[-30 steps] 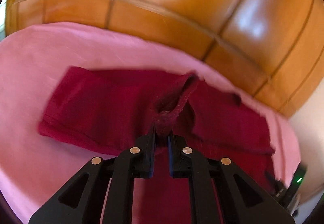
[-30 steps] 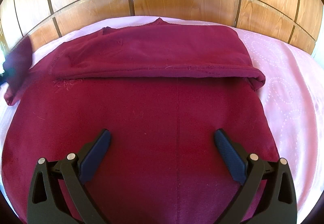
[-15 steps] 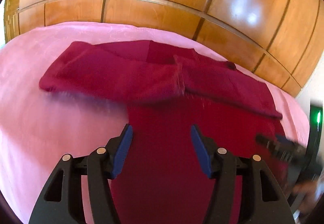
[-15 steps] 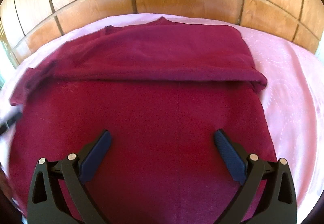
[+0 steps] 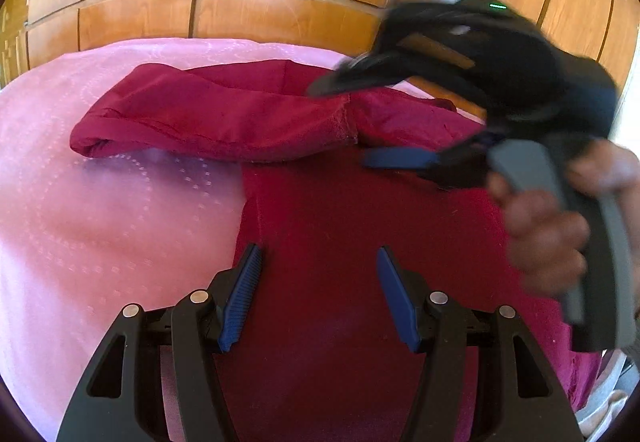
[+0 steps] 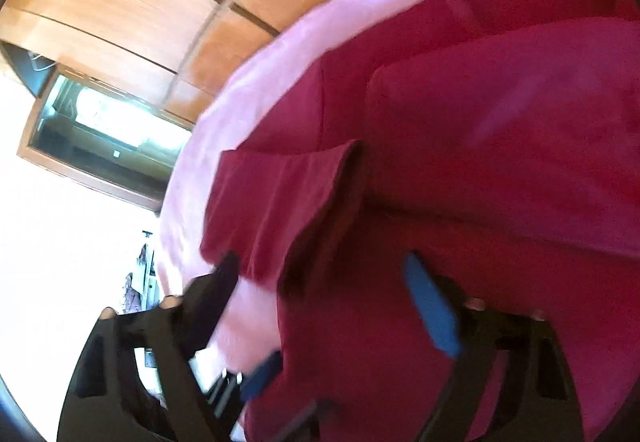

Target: Fold small clothes

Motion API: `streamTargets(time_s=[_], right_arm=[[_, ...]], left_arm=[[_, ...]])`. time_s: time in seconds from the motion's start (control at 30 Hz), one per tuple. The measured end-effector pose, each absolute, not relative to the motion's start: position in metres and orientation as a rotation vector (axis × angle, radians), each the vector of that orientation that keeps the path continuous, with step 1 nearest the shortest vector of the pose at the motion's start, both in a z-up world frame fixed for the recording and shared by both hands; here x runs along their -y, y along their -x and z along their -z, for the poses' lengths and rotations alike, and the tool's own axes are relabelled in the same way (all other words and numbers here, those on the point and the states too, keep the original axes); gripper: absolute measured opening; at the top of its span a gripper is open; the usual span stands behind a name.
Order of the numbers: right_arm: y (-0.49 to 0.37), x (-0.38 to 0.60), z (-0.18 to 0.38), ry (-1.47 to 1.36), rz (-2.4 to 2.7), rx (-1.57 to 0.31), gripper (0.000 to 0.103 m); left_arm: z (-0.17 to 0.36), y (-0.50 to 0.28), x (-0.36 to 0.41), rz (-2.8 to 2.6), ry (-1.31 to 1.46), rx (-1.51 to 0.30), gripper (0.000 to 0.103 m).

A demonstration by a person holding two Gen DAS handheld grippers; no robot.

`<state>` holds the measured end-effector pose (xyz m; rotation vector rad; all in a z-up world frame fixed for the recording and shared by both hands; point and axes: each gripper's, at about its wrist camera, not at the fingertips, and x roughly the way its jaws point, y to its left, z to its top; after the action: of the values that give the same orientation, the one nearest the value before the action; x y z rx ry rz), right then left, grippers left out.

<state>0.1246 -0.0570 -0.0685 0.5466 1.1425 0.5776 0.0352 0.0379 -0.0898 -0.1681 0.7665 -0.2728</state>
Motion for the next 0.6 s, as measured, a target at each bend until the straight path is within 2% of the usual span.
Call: streamTargets(time_s=[0.03, 0.07, 0.1, 0.4, 0.6], right_arm=[[-0.128, 0.052, 0.069, -0.521, -0.567, -1.146, 0.040], [-0.129, 0.048, 0.069, -0.491, -0.559, -1.140, 0.020], [-0.127, 0.040, 0.061, -0.431, -0.547, -1.118, 0.005], [-0.086, 0.077, -0.042, -0.244, -0.531, -0.774, 0.005], [-0.089, 0.150, -0.051, -0.286, -0.385, -0.738, 0.005]], left_arm=[[0.090, -0.035, -0.037, 0.277, 0.168, -0.765, 0.061], [0.091, -0.035, -0.037, 0.278, 0.166, -0.762, 0.062], [0.091, -0.034, -0.037, 0.278, 0.165, -0.761, 0.063], [0.095, -0.031, -0.034, 0.277, 0.158, -0.764, 0.064], [0.091, -0.031, -0.031, 0.265, 0.151, -0.788, 0.064]])
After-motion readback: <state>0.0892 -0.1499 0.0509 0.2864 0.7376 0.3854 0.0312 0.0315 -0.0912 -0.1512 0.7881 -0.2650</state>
